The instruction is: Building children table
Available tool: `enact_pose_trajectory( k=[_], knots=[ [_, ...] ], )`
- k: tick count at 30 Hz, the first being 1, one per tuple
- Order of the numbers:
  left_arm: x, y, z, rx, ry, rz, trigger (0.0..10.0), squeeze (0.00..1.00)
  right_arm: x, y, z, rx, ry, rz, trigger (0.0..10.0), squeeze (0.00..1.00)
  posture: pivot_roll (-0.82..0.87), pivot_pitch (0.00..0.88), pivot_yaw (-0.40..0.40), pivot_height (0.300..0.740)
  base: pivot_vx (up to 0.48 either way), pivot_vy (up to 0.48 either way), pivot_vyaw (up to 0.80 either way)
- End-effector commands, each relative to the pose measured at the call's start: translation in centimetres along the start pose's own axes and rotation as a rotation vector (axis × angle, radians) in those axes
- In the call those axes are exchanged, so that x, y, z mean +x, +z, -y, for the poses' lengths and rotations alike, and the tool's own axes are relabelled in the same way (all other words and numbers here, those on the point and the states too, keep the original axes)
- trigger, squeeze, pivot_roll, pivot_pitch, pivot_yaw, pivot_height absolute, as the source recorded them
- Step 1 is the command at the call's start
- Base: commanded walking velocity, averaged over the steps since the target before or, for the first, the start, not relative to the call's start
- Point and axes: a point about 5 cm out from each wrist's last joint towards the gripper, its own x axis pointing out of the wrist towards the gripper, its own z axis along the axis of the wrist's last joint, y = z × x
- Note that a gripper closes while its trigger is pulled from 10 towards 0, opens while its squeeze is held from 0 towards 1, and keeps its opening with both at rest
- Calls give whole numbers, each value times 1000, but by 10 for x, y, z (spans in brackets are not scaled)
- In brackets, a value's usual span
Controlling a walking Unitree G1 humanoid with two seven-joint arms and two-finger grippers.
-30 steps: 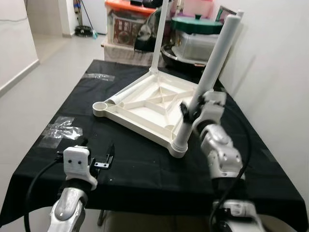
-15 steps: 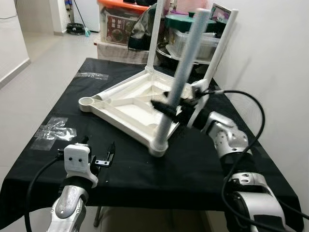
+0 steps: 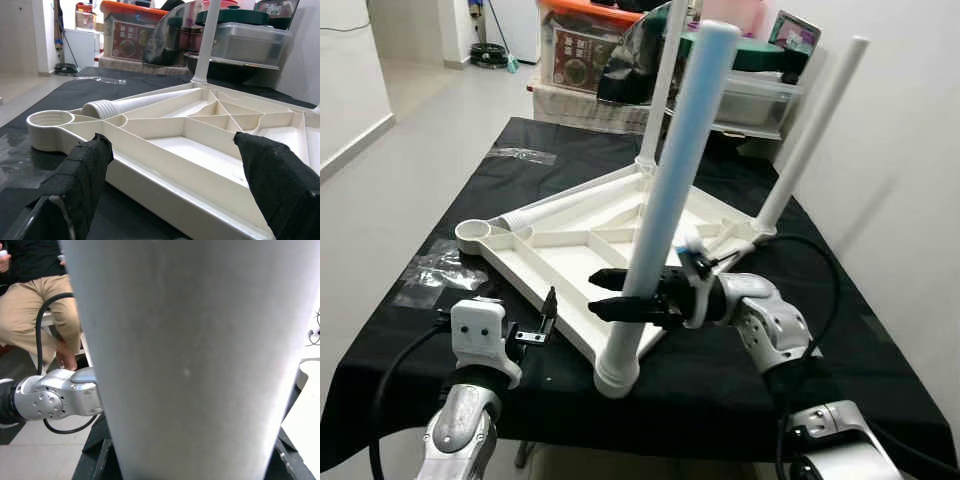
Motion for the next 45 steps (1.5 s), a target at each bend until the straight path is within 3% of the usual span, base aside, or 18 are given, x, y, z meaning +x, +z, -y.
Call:
enact_pose_trajectory(
  k=[1, 2, 4, 5, 6, 9, 11, 12, 17, 18, 19, 20, 23, 24, 29, 30, 39, 45],
  knots=[
    [-2, -3, 2, -13, -4, -15, 10000, 0, -13, -1, 4, 53, -100, 76, 0, 0, 91, 0, -190, 740, 0, 0, 0],
    [-4, -4, 1, -12, 0, -17, 10000, 0, -20, -2, 18, 47, -367, 120, 0, 0, 83, 0, -184, 740, 0, 0, 0],
    [-4, -4, 1, -12, 0, -17, 10000, 0, -20, -2, 18, 47, -367, 120, 0, 0, 83, 0, -184, 740, 0, 0, 0],
    [-4, -4, 0, -13, 3, -19, 10000, 0, -28, -5, 27, 51, -593, 139, 0, 0, 79, 0, -181, 740, 0, 0, 0],
    [-4, -4, 0, -13, 3, -19, 10000, 0, -28, -5, 27, 51, -593, 139, 0, 0, 79, 0, -181, 740, 0, 0, 0],
    [-5, -6, 0, -11, -3, -30, 10000, 0, -60, -19, 31, 6, -1290, -9, 0, 0, 62, 0, -161, 740, 0, 0, 0],
    [-5, -6, 0, -11, -3, -30, 10000, 0, -60, -19, 31, 6, -1290, -9, 0, 0, 62, 0, -161, 740, 0, 0, 0],
    [-5, -6, 1, -11, -6, -33, 10000, 0, -72, -24, 28, -19, -1483, -102, 0, 0, 62, 0, -161, 740, 0, 0, 0],
    [-5, -7, 1, -6, -3, -33, 10000, 0, -91, -31, 18, -69, -1764, -255, 0, 0, 73, 0, -167, 740, 0, 0, 0],
    [-5, -7, 0, -3, 0, -33, 10000, 0, -93, -33, 17, -67, -1800, -302, 7961, 0, 74, 0, -172, 740, 0, 0, 0],
    [-5, -7, 0, -3, 0, -33, 10000, 0, -93, -33, 17, -67, -1800, -302, 7961, 0, 74, 0, -172, 740, 0, 0, 0],
    [-5, -7, 0, -1, 2, -32, 10000, 0, -93, -35, 17, -66, -1832, -330, 10000, 0, 73, 0, -172, 740, 0, 0, 0],
    [-5, -7, 0, 0, 4, -32, 10000, 0, -90, -35, 19, -47, -1802, -288, 10000, 0, 76, 0, -175, 740, 0, 0, 0],
    [-5, -7, -1, 1, 4, -32, 10000, 0, -88, -33, 20, -45, -1791, -252, 10000, 1000, 77, 0, -176, 740, 0, 0, 0],
    [-4, -6, -2, 2, 8, -29, 10000, 0, -67, 0, 40, -59, -1546, -15, 10000, 1000, 83, 0, -177, 740, 0, 0, 0],
    [-2, -5, -1, -3, 6, -23, 10000, 0, -55, 18, 41, -79, -1149, 28, 10000, 0, 83, 0, -180, 740, 0, 0, 0],
    [1, -5, 3, -4, -14, -19, 10000, 0, -72, 31, 30, -122, -715, -19, 10000, 0, 78, 0, -184, 740, 0, 0, 0],
    [3, -2, 2, 7, -7, -6, 10000, 0, -35, 13, 23, -71, -283, -93, 9020, 0, 116, 0, -207, 740, 0, 0, 0]
  ],
)
